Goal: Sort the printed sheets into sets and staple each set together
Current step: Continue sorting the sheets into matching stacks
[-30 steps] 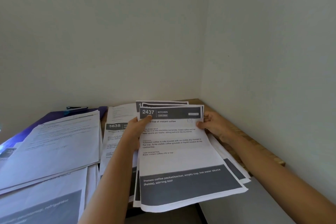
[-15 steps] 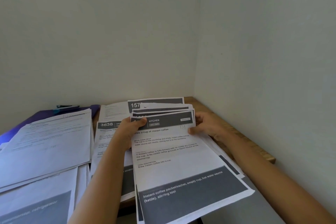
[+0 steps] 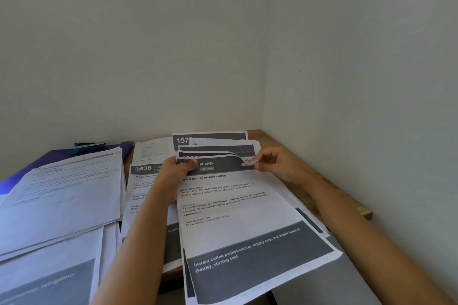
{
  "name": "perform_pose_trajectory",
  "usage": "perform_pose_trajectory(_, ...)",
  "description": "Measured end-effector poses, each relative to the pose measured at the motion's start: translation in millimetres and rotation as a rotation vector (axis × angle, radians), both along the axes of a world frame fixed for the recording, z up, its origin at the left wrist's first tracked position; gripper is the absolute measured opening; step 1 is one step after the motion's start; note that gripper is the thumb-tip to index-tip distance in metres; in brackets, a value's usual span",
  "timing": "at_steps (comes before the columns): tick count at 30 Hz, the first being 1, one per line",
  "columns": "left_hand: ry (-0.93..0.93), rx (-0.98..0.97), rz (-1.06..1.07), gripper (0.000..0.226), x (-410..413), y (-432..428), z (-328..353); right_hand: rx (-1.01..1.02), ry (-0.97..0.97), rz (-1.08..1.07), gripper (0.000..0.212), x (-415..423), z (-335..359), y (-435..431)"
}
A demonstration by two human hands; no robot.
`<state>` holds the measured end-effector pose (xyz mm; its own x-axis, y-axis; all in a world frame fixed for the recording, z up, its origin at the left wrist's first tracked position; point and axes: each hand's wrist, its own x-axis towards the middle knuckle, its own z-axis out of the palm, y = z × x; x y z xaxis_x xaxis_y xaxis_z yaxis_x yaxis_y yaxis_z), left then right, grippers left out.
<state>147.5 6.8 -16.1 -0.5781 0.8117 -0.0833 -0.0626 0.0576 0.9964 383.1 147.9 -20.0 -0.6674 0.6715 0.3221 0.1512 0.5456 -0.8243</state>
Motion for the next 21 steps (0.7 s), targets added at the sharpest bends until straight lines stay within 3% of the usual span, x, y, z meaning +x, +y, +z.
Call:
perform_pose_trajectory(3, 0.0, -0.001, 0.018, 0.015, 0, 0, 0, 0.143, -0.073, 0.105, 0.008, 5, 5, -11)
perform_pose_trajectory(10, 0.008, -0.007, 0.031, 0.014, 1, -1, 2, 0.121, -0.142, 0.257, 0.013, 8, 6, -13)
perform_pose_trajectory(16, -0.015, 0.023, 0.014, 0.011, 5, -3, 4, 0.163, -0.13, 0.175, 0.009, 10, 4, -4)
perform_pose_trajectory(21, -0.016, 0.043, 0.005, 0.011, 7, -5, 5, 0.093, 0.05, -0.023, 0.014, 6, 1, 4)
